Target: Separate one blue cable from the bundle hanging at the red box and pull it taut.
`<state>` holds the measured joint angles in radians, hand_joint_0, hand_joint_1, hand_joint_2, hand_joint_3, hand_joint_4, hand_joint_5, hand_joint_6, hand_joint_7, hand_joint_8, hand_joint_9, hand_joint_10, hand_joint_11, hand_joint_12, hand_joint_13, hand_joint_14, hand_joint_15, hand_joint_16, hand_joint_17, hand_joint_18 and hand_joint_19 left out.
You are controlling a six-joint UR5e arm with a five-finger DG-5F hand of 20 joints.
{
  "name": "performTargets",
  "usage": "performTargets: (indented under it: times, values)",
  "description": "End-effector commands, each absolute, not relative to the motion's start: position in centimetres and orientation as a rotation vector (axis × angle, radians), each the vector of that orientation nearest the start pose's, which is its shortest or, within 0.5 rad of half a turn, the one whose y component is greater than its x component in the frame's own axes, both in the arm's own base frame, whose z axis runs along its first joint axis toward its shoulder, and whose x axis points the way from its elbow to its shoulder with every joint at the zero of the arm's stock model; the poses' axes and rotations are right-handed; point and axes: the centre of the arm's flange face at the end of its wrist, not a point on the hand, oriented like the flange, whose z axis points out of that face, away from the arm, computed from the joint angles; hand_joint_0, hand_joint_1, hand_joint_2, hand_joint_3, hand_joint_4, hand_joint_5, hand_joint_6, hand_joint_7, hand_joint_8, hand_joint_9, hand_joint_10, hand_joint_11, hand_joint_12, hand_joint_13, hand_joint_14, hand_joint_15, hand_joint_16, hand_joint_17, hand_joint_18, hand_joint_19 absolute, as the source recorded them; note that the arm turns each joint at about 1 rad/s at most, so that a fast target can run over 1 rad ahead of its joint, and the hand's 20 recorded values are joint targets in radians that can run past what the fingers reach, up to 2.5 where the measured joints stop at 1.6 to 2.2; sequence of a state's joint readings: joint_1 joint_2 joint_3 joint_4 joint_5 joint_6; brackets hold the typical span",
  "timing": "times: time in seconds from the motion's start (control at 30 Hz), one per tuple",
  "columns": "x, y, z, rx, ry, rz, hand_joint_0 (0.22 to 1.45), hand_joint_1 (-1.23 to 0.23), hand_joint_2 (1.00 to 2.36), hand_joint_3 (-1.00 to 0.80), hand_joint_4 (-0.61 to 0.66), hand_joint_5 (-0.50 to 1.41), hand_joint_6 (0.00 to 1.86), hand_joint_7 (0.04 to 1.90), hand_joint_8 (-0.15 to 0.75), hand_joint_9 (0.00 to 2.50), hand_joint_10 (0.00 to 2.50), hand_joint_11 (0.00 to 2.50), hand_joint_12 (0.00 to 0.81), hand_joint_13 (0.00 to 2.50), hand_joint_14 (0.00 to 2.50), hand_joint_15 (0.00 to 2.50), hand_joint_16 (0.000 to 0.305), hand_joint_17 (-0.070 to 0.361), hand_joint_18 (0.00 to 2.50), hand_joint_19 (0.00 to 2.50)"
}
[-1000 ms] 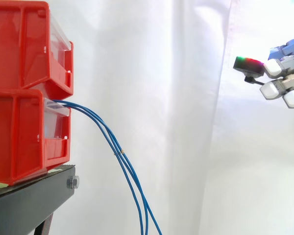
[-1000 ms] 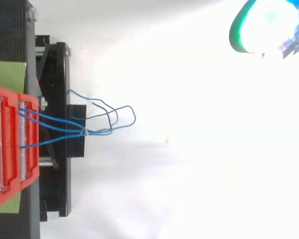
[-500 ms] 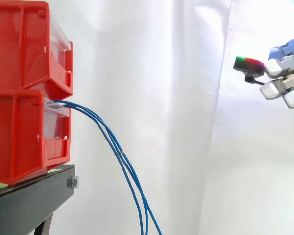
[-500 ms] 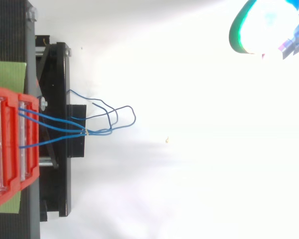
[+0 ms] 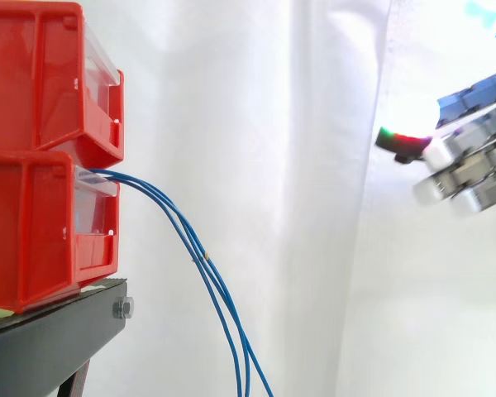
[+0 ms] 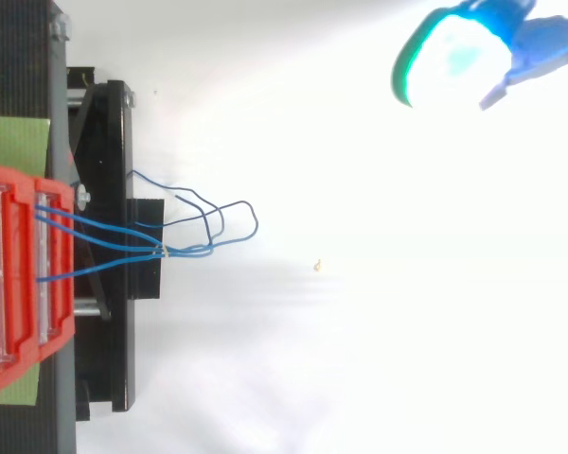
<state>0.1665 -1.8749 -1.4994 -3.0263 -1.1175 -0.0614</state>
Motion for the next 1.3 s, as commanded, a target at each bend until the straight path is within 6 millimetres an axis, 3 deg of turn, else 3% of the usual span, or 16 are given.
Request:
performTargets:
  times: [0.0,0.27,0.43,0.63,0.8,0.97,1.27]
  values:
    - [62.0,-7.3,34.9,1.334,1.128,0.868,0.52,-0.6,1.0,-0.46,0.22,-0.22,0.5,0.88,0.324,0.5,0.01,0.26,0.362,0.33,0.0,0.12,0.048,0.108,0.27,0.16]
    - [64.9,-6.8,30.9,1.324,1.108,0.88,0.5,-0.66,1.0,-0.49,0.21,-0.23,0.5,0.86,0.314,0.41,0.01,0.23,0.367,0.25,0.0,0.1,0.048,0.109,0.18,0.12]
    - [66.5,-6.5,27.8,1.317,1.092,0.901,0.51,-0.65,1.0,-0.48,0.21,-0.24,0.5,0.85,0.319,0.42,0.01,0.23,0.366,0.4,0.01,0.17,0.046,0.104,0.3,0.15]
    - [69.1,-6.2,25.7,1.302,1.068,0.918,0.51,-0.65,1.0,-0.48,0.21,-0.23,0.5,0.85,0.322,0.43,0.01,0.22,0.363,0.39,0.01,0.16,0.046,0.103,0.3,0.15]
    - [69.6,-6.1,25.1,1.305,1.065,0.924,0.51,-0.65,1.0,-0.48,0.22,-0.23,0.5,0.85,0.327,0.44,0.01,0.23,0.363,0.39,0.01,0.16,0.046,0.103,0.3,0.15]
    - [71.3,-5.6,22.3,1.334,1.07,0.952,0.51,-0.65,1.0,-0.47,0.22,-0.23,0.5,0.85,0.329,0.45,0.01,0.24,0.363,0.39,0.01,0.16,0.046,0.103,0.3,0.15]
    - [74.1,-5.2,19.8,1.325,1.07,0.991,0.52,-0.64,1.0,-0.47,0.23,-0.23,0.5,0.86,0.332,0.47,0.01,0.27,0.365,0.4,0.01,0.17,0.046,0.103,0.32,0.18]
